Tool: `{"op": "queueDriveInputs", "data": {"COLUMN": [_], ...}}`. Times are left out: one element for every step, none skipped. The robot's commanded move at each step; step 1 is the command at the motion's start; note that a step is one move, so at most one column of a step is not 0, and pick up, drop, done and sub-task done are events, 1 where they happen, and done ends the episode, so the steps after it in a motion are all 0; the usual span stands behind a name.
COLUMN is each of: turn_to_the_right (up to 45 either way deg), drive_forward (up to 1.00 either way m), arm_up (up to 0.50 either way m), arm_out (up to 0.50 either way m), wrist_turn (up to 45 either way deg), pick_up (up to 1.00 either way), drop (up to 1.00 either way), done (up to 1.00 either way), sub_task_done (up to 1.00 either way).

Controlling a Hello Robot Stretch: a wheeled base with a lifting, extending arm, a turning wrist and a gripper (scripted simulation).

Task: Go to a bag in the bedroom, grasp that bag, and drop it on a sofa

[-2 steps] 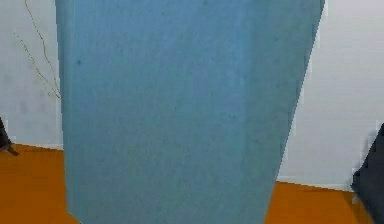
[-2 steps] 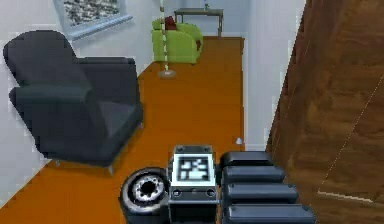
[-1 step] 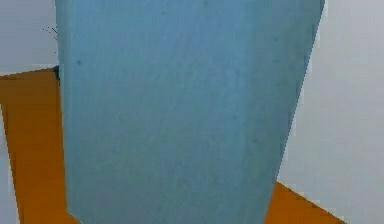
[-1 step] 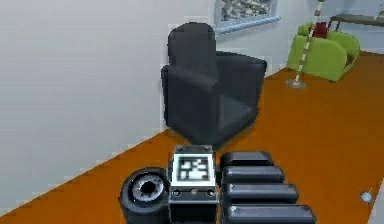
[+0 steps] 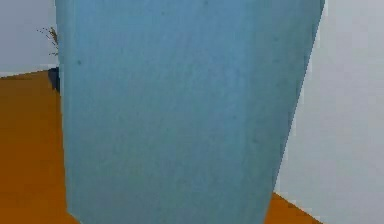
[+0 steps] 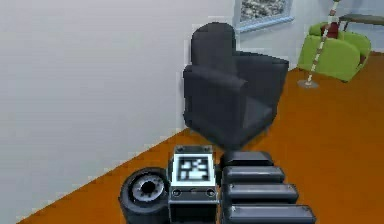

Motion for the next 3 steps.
{"op": "queueDriveInputs", "data": {"turn_to_the_right": [-39.0, 0.0, 0.0], "drive_forward": [0.00, 1.00, 1.00], "arm_up": [0.00, 0.00, 0.00], "arm_out": [0.00, 0.00, 0.00], "wrist_turn": [0.0, 0.0, 0.0], "pick_up": [0.00, 0.00, 0.00], "drop": [0.00, 0.00, 0.00], "done": [0.00, 0.00, 0.00], "sub_task_done": [0.00, 0.00, 0.00]}}
